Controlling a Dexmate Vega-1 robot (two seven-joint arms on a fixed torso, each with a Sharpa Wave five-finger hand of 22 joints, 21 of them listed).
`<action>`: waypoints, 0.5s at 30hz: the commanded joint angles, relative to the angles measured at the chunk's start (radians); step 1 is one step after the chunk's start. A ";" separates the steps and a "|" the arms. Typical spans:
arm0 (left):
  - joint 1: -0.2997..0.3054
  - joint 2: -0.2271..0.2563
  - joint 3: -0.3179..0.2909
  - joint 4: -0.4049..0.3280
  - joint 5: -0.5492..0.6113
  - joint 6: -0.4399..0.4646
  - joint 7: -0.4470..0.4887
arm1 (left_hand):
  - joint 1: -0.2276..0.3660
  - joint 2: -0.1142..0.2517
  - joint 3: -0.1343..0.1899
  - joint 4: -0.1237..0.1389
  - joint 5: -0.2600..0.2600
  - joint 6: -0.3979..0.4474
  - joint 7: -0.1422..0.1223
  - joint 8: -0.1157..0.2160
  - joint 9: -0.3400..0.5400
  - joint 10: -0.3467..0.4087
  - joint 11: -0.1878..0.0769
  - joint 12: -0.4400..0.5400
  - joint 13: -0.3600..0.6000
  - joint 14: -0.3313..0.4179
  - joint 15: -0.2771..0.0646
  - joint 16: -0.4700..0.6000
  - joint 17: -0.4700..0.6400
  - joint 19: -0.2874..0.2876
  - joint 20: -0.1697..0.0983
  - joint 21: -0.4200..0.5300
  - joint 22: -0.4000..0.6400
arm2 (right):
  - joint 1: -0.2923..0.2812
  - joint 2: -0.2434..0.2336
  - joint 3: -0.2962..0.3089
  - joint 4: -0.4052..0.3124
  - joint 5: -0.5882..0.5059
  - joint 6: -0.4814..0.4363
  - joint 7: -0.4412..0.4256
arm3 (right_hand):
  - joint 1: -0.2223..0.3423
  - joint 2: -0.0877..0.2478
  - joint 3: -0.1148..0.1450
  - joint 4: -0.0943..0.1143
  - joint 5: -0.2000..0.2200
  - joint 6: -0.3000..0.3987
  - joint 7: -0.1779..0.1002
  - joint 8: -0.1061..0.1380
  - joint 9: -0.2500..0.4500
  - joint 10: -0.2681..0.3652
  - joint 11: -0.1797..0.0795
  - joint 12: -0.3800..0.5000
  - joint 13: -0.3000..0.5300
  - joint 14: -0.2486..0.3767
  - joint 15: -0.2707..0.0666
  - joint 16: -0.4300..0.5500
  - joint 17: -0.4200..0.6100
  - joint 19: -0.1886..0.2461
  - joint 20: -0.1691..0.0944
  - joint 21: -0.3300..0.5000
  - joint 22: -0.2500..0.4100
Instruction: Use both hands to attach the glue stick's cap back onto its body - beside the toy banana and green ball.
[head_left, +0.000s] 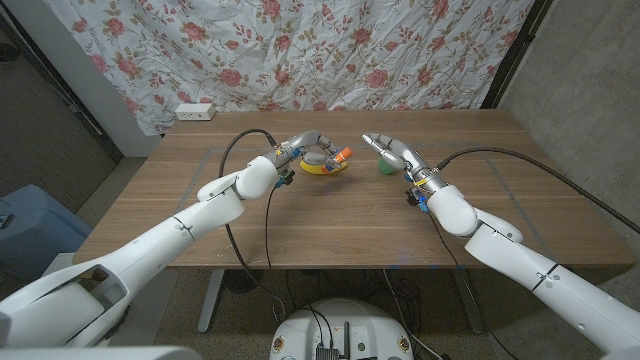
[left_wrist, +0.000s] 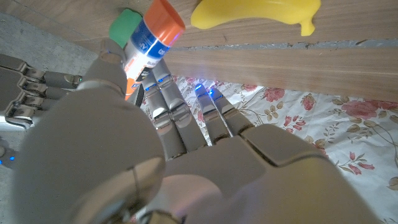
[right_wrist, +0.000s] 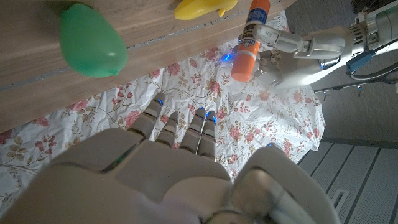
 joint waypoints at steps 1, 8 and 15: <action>0.011 0.044 -0.015 -0.049 0.032 0.025 -0.020 | 0.063 0.073 -0.004 0.003 0.006 0.032 -0.038 0.004 0.018 0.012 -0.018 -0.001 0.004 -0.005 -0.151 -0.004 0.002 -0.003 -0.070 -0.004 0.004 | -0.012 -0.002 0.024 0.002 0.065 -0.027 -0.003 | -0.011 0.005 0.003 0.002 -0.003 -0.019 0.001 -0.006 0.000 -0.018 0.005 -0.005 0.002 0.020 0.005 0.008 0.000 0.016 -0.006 0.010 0.002; 0.028 0.071 -0.028 -0.083 0.055 0.044 -0.022 | 0.062 0.074 -0.005 0.004 0.006 0.032 -0.037 0.005 0.018 0.010 -0.018 0.000 0.004 -0.006 -0.150 -0.004 0.002 -0.004 -0.070 -0.004 0.004 | -0.025 0.016 0.045 0.041 0.141 0.018 -0.009 | -0.019 0.006 0.003 0.004 -0.005 -0.050 0.001 -0.013 -0.001 -0.048 0.018 -0.009 0.002 0.037 0.000 0.011 -0.001 0.027 -0.018 0.008 0.002; 0.037 0.091 -0.037 -0.100 0.074 0.045 -0.025 | 0.061 0.075 -0.005 0.005 0.006 0.032 -0.037 0.006 0.018 0.008 -0.018 0.001 0.004 -0.008 -0.150 -0.004 0.002 -0.004 -0.070 -0.003 0.004 | -0.028 0.018 0.056 0.055 0.176 0.022 -0.015 | -0.026 0.005 0.002 0.005 -0.006 -0.073 0.002 -0.015 -0.001 -0.063 0.030 -0.007 0.001 0.051 -0.005 0.012 -0.002 0.021 -0.026 0.001 0.001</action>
